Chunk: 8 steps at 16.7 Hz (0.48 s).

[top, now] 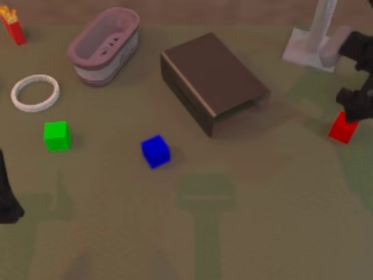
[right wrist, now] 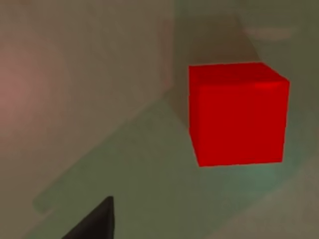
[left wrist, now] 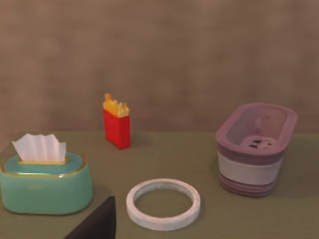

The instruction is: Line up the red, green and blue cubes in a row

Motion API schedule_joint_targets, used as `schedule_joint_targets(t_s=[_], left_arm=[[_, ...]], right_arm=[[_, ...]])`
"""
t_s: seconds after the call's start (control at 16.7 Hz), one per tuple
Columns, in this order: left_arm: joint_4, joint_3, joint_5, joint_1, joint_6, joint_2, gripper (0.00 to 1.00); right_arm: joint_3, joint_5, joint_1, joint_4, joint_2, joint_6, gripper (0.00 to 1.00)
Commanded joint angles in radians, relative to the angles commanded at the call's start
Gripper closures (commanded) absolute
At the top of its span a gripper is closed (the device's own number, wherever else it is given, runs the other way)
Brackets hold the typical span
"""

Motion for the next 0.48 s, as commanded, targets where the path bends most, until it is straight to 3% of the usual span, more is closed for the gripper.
schedule_joint_targets(t_s=[0.48], left_arm=[[0.000,0.000,0.000,0.000,0.000,0.000,0.00]], right_arm=[[0.089,-0.002,-0.003,-0.043,0.091,-0.036,0.00]])
